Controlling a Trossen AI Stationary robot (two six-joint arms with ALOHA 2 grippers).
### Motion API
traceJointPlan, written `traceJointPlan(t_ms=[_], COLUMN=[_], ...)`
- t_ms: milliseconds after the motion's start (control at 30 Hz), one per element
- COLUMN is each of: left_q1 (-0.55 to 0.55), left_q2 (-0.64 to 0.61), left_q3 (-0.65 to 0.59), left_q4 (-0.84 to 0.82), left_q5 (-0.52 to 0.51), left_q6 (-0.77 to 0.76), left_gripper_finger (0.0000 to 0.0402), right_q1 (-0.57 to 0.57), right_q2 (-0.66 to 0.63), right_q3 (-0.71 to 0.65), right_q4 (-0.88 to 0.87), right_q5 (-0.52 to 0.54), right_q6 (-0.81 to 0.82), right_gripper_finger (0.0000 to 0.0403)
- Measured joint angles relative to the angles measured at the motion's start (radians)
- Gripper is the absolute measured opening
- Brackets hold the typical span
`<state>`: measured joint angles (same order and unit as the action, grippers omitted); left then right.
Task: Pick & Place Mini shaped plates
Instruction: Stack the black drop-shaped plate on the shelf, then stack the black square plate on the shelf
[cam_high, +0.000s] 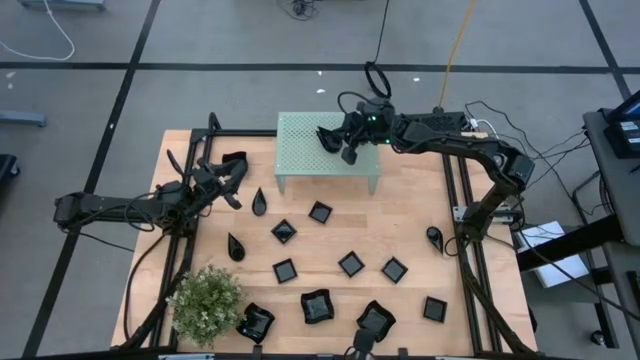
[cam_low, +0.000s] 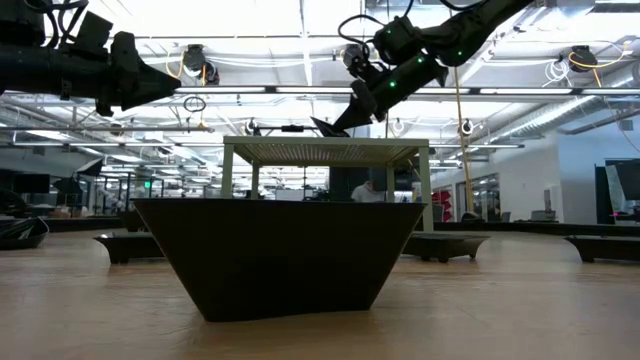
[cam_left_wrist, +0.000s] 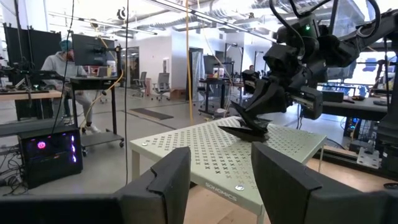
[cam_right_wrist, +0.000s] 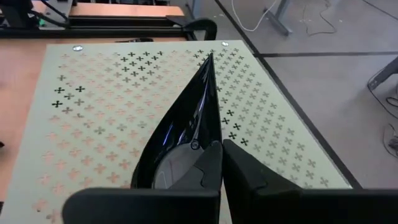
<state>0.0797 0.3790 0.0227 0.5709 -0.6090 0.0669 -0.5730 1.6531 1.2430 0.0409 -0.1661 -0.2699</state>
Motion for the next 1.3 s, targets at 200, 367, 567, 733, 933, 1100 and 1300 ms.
traceJointPlan(t_ms=[200,367,567,733,933,1100,1300], left_q1=[0.000,0.000,0.000,0.000,0.000,0.000,0.000], left_q2=[0.000,0.000,0.000,0.000,0.000,0.000,0.000], left_q3=[0.000,0.000,0.000,0.000,0.000,0.000,0.000], left_q4=[0.000,0.000,0.000,0.000,0.000,0.000,0.000], left_q5=[0.000,0.000,0.000,0.000,0.000,0.000,0.000], left_q6=[0.000,0.000,0.000,0.000,0.000,0.000,0.000], left_gripper_finger=[0.0173,0.0173,0.0173,0.0173,0.0173,0.0173,0.0173], right_q1=[0.001,0.013,0.022,0.022,0.037,0.109,0.241], right_q2=[0.000,0.000,0.000,-0.014,-0.115,-0.223,-0.286], right_q3=[0.000,0.000,0.000,-0.002,-0.002,-0.001,-0.001], right_q4=[-0.002,-0.008,-0.008,-0.010,-0.112,-0.363,-0.712], right_q5=[0.034,0.032,0.032,0.035,0.034,0.032,0.031], right_q6=[0.022,0.021,0.022,0.057,0.231,0.218,0.259], right_gripper_finger=[0.0000,0.0015,0.0047,0.0071,0.0078,0.0068,0.0072])
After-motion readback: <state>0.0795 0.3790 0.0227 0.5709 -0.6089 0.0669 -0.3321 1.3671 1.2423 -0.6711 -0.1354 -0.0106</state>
